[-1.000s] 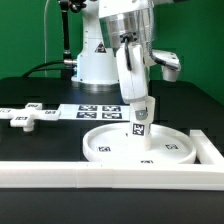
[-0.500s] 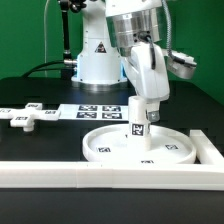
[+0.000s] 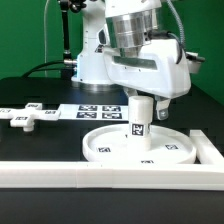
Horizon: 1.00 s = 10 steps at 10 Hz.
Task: Assemble round table
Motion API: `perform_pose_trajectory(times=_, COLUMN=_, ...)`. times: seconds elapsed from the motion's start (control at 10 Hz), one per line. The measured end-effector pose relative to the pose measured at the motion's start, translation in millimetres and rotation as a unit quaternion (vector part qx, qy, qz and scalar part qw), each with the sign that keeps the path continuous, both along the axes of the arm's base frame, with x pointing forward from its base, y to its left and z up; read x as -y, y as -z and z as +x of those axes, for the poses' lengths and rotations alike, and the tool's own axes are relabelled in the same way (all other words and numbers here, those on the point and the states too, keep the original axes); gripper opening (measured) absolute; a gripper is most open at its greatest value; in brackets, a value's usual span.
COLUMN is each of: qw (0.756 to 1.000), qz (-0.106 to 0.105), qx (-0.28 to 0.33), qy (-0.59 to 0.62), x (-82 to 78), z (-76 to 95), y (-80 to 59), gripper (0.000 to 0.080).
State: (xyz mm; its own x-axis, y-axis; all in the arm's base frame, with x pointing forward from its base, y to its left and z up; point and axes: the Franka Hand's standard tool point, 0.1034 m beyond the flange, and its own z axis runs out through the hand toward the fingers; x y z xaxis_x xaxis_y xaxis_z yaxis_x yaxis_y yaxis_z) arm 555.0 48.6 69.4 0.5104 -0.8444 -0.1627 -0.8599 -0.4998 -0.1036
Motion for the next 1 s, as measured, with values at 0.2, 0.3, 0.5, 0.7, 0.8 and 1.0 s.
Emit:
perform_pose_trajectory(times=0.2, qw=0.991, qz=-0.012, qx=0.023, qy=-0.134, x=3.1, z=0.9, y=-0.4, gripper=0.0649)
perform_pose_trajectory(times=0.3, qw=0.981, qz=-0.018, qx=0.033, qy=-0.190, x=3.2, z=2.1, y=-1.4, gripper=0.0649)
perform_pose_trajectory(times=0.5, qw=0.956, qz=-0.027, qx=0.051, qy=-0.286, x=2.6, z=3.8, y=-3.0, gripper=0.0649)
perform_pose_trajectory(times=0.7, qw=0.941, qz=-0.026, qx=0.058, qy=-0.332, x=3.6, z=3.3, y=-1.7, gripper=0.0649)
perform_pose_trajectory(times=0.8, qw=0.926, qz=-0.027, qx=0.064, qy=-0.370, x=4.2, z=3.3, y=-1.6, gripper=0.0649)
perform_pose_trajectory(times=1.0, qw=0.898, qz=-0.027, qx=0.074, qy=-0.433, x=4.5, z=3.2, y=-1.4, gripper=0.0649)
